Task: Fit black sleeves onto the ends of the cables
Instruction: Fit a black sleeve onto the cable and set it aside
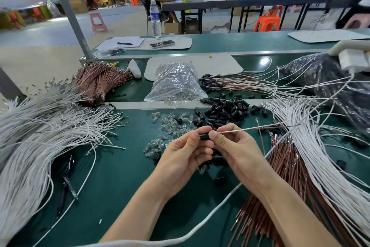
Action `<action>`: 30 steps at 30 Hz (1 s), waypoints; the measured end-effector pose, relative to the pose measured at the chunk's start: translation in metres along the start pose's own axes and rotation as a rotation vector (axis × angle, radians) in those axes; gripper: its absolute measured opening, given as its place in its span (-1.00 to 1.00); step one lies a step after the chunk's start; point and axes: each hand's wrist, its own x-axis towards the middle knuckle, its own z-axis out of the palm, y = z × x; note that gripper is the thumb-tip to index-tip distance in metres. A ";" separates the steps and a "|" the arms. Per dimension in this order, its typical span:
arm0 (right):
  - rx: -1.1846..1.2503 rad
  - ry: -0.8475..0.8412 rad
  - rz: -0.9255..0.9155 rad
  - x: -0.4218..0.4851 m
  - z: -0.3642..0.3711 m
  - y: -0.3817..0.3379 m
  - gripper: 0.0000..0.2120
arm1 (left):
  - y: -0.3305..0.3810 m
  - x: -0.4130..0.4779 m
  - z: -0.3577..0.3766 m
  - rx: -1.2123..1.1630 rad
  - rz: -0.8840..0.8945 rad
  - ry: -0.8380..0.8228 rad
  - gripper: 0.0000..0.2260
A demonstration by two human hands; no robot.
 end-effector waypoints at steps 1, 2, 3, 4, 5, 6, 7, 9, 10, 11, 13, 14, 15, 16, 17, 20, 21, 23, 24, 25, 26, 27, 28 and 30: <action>-0.031 0.019 -0.007 0.000 0.000 0.001 -0.80 | -0.002 0.001 0.001 0.014 0.012 0.030 -0.73; -0.069 0.056 -0.018 0.000 0.001 0.003 -0.77 | -0.004 0.002 0.003 0.051 0.036 0.073 -0.73; -0.106 0.105 -0.029 0.001 0.002 0.005 -0.75 | -0.006 0.004 0.005 0.131 0.077 0.135 -0.74; -0.139 0.154 -0.042 0.002 0.003 0.007 -0.74 | -0.008 0.005 0.007 0.260 0.131 0.207 -0.75; -0.170 0.186 -0.059 0.002 0.004 0.010 -0.76 | -0.010 0.006 0.008 0.418 0.195 0.267 -0.76; -0.204 0.197 -0.077 0.003 0.005 0.011 -0.81 | -0.011 0.007 0.009 0.575 0.267 0.307 -0.78; -0.239 0.190 -0.092 0.003 0.006 0.013 -0.86 | -0.012 0.006 0.009 0.711 0.334 0.326 -0.81; -0.281 0.153 -0.108 0.002 0.007 0.014 -0.89 | -0.011 0.005 0.010 0.892 0.401 0.319 -0.83; -0.292 0.138 -0.109 0.001 0.007 0.015 -0.87 | -0.010 0.005 0.009 0.942 0.408 0.306 -0.83; -0.302 0.130 -0.108 0.000 0.008 0.014 -0.86 | -0.009 0.005 0.008 0.980 0.411 0.286 -0.84; -0.323 0.124 -0.111 0.000 0.008 0.014 -0.89 | -0.007 0.005 0.004 1.059 0.433 0.245 -0.87; -0.334 0.123 -0.114 -0.001 0.008 0.015 -0.90 | -0.007 0.005 0.002 1.092 0.436 0.228 -0.88; -0.347 0.131 -0.117 0.000 0.008 0.016 -0.90 | -0.007 0.005 0.001 1.109 0.431 0.210 -0.89; -0.361 0.150 -0.121 0.000 0.008 0.016 -0.89 | -0.008 0.005 0.001 1.117 0.420 0.193 -0.88; -0.369 0.178 -0.126 0.000 0.009 0.017 -0.89 | -0.009 0.005 0.001 1.120 0.405 0.178 -0.87; -0.369 0.240 -0.138 0.000 0.011 0.020 -0.87 | -0.011 0.006 0.004 1.128 0.379 0.160 -0.85; -0.362 0.249 -0.140 0.000 0.011 0.021 -0.87 | -0.012 0.006 0.004 1.125 0.390 0.160 -0.85; -0.316 0.254 -0.148 -0.001 0.012 0.022 -0.88 | -0.012 0.006 0.005 1.116 0.425 0.186 -0.88; -0.293 0.251 -0.152 -0.001 0.012 0.022 -0.88 | -0.012 0.006 0.004 1.107 0.441 0.217 -0.91; -0.283 0.245 -0.153 -0.001 0.012 0.022 -0.89 | -0.011 0.006 0.003 1.106 0.445 0.265 -0.91; -0.283 0.239 -0.158 -0.001 0.012 0.021 -0.89 | -0.011 0.006 0.001 1.134 0.440 0.322 -0.84; -0.285 0.231 -0.166 -0.001 0.012 0.021 -0.89 | -0.010 0.007 0.000 1.192 0.420 0.366 -0.75; -0.293 0.217 -0.170 -0.001 0.012 0.021 -0.89 | -0.010 0.007 -0.002 1.261 0.391 0.395 -0.66; -0.301 0.198 -0.169 -0.001 0.013 0.023 -0.89 | -0.011 0.010 -0.002 1.398 0.345 0.410 -0.54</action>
